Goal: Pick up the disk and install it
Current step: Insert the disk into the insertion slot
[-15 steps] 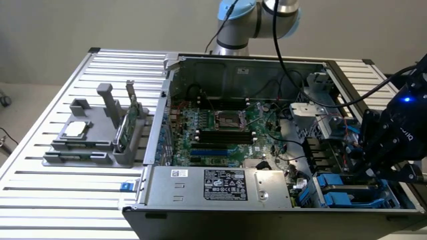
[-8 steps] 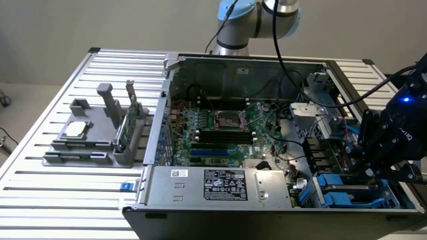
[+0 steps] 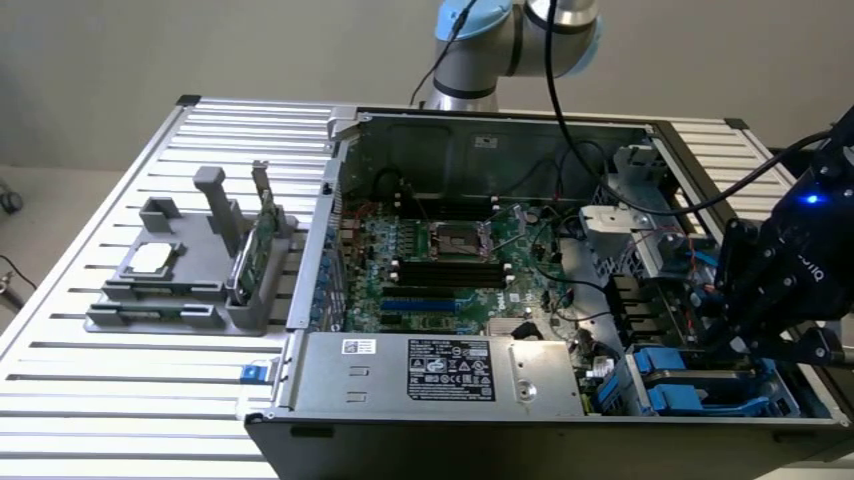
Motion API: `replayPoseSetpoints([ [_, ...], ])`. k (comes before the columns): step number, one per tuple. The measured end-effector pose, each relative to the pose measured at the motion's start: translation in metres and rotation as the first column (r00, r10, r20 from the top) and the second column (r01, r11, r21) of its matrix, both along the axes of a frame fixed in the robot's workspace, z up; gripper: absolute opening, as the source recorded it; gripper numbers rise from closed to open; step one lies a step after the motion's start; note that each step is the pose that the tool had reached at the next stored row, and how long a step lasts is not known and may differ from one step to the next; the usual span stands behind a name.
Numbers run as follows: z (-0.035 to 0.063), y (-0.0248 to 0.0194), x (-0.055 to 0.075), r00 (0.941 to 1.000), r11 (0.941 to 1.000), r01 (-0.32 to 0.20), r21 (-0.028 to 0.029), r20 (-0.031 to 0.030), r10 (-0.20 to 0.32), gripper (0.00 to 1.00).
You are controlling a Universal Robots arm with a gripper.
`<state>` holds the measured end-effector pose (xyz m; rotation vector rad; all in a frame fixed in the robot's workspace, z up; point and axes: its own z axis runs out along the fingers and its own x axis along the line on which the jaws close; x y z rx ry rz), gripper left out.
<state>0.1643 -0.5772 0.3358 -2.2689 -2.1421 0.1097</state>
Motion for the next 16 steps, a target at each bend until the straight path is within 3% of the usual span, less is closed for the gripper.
replayPoseSetpoints([
  [16, 0.0032, 0.0001, 0.0014, 1.0, 1.0, 0.0, -0.0032, -0.0084, 0.0, 0.16],
])
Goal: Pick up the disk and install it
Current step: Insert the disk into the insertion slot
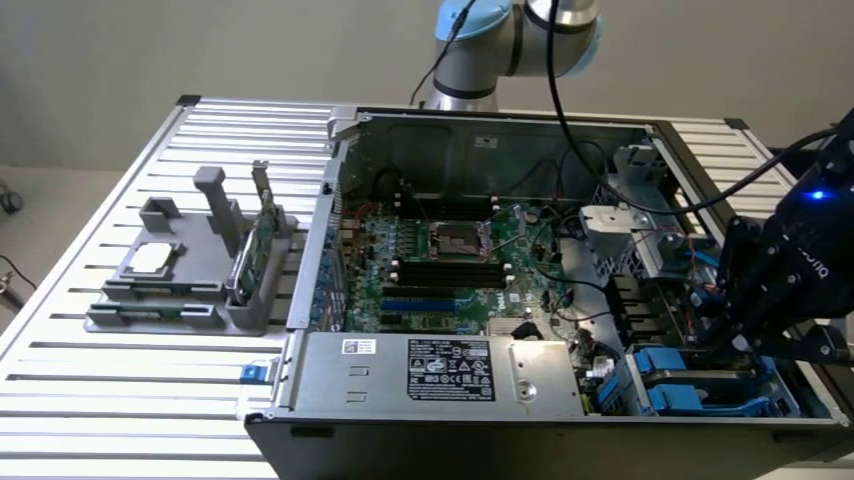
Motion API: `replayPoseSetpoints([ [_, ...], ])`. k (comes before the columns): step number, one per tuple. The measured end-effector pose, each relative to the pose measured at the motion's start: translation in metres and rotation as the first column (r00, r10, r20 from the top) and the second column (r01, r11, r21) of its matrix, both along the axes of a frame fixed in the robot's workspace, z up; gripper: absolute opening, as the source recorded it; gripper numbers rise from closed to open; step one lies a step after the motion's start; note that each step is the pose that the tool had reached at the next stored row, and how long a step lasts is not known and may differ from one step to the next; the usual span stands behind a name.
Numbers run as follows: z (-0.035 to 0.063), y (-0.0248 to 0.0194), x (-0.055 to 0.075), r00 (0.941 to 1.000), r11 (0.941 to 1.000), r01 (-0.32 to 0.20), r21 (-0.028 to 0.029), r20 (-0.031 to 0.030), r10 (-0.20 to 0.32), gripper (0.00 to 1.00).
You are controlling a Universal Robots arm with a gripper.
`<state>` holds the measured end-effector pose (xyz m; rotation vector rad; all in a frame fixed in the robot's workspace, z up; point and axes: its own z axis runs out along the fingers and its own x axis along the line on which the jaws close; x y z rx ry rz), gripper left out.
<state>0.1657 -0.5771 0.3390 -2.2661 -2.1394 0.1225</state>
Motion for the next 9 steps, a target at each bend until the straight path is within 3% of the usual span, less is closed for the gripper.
replayPoseSetpoints([
  [9, -0.0024, 0.0, 0.0011, 1.0, 1.0, 0.0, 0.0001, -0.0013, 0.0, 0.16],
])
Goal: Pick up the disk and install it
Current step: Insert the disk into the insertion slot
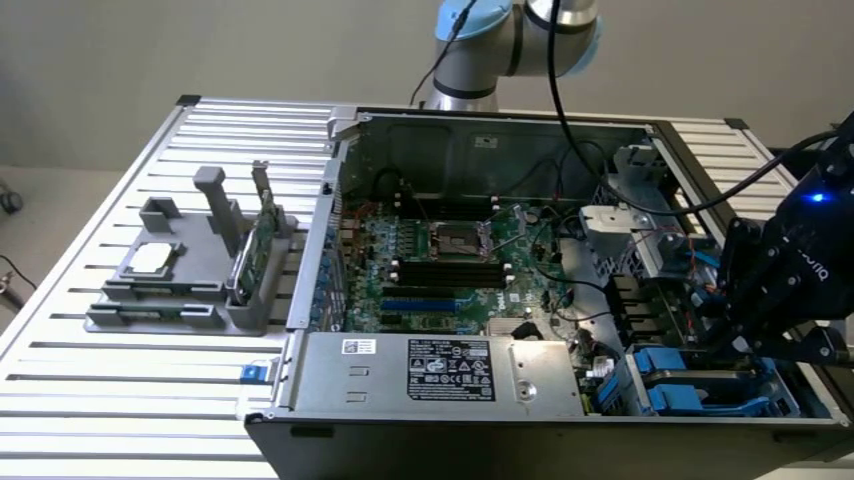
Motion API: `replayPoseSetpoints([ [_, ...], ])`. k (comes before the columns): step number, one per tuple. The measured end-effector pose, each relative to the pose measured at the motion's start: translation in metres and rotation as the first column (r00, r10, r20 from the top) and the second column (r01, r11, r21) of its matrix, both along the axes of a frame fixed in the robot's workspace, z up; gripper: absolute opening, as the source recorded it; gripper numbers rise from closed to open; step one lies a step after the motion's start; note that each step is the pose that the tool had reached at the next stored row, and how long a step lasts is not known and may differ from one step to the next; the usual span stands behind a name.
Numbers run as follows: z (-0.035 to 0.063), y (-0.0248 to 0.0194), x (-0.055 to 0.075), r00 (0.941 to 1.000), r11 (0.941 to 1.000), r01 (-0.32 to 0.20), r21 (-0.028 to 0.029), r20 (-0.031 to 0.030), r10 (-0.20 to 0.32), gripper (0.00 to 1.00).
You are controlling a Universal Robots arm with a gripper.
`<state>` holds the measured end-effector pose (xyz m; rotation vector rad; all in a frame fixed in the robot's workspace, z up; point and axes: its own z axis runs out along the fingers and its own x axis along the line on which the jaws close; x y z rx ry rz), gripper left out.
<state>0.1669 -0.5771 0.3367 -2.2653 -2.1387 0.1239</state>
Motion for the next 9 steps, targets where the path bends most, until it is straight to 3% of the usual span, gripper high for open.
replayPoseSetpoints([
  [9, -0.0012, 0.0, 0.0001, 1.0, 1.0, 0.0, 0.0, -0.002, 0.0, 0.16],
])
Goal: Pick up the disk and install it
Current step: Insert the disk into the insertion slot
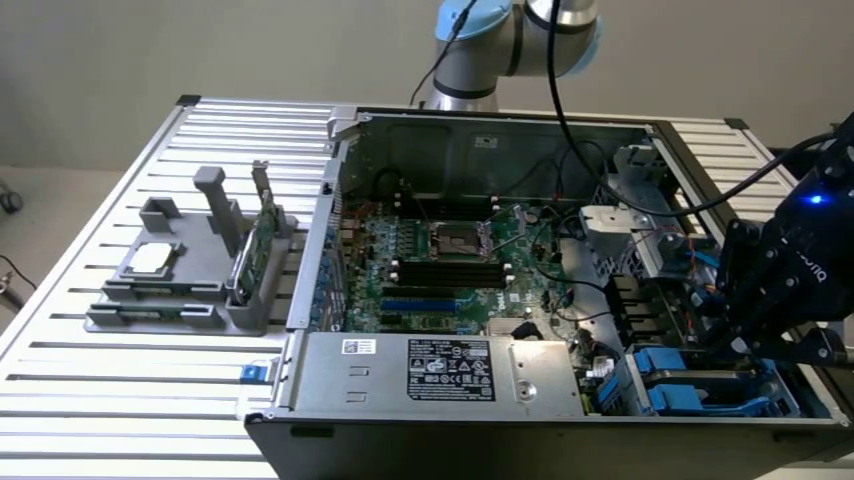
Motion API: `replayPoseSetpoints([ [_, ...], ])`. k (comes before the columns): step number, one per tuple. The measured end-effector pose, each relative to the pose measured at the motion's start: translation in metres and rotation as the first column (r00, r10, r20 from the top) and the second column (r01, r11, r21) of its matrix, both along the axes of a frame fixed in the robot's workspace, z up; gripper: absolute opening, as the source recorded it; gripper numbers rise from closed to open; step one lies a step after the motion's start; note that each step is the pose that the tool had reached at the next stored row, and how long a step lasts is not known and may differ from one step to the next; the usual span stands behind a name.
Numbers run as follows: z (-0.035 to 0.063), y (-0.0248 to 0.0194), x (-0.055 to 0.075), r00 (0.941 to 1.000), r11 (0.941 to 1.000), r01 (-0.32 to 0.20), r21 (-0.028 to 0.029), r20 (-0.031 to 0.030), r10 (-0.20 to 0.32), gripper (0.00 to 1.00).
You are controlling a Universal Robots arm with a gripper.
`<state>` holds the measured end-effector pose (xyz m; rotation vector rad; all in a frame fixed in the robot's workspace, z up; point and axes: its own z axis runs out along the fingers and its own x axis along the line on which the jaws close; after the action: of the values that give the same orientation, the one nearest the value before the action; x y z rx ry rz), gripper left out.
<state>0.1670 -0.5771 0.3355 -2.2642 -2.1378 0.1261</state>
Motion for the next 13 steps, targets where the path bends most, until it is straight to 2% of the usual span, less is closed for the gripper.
replayPoseSetpoints([
  [13, -0.001, 0.0, 0.0038, 1.0, 1.0, 0.0, -0.0001, -0.0089, 0.0, 0.16],
])
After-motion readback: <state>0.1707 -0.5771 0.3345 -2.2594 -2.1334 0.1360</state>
